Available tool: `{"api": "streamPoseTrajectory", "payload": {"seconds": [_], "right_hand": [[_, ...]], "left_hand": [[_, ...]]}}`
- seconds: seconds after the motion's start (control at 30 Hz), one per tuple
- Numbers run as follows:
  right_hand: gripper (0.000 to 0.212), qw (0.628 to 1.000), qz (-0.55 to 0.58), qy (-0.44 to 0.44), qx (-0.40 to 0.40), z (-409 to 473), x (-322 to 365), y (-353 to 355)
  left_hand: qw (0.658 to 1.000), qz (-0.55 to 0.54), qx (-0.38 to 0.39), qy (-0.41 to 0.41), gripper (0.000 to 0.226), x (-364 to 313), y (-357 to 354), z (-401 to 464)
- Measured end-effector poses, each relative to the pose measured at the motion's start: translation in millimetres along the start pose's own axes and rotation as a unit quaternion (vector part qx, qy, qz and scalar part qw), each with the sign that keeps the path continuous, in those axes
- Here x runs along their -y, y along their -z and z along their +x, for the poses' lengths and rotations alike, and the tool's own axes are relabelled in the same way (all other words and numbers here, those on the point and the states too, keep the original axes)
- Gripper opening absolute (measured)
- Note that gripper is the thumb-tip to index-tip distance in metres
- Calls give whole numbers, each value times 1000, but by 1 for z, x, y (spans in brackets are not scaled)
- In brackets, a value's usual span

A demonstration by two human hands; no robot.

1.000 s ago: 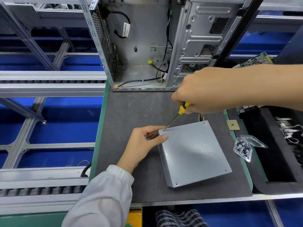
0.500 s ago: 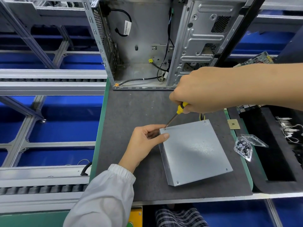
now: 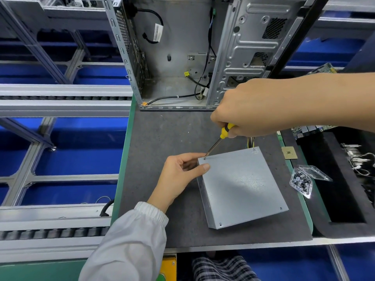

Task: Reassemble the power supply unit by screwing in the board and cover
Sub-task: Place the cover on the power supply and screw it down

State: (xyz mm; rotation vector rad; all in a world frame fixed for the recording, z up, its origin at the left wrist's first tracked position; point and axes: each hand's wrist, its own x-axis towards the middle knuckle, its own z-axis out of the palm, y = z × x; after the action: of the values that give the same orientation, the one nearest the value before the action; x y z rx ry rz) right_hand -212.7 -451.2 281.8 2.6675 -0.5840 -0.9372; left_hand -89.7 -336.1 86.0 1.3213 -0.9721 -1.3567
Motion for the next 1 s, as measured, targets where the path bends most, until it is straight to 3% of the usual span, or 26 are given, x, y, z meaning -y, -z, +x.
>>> {"api": "streamPoseTrajectory", "payload": {"seconds": [1.0], "right_hand": [[19,1000,-8,6,8,3,1,1]], "left_hand": [[999,-23,-22,16,22,-5,-3,2]]}}
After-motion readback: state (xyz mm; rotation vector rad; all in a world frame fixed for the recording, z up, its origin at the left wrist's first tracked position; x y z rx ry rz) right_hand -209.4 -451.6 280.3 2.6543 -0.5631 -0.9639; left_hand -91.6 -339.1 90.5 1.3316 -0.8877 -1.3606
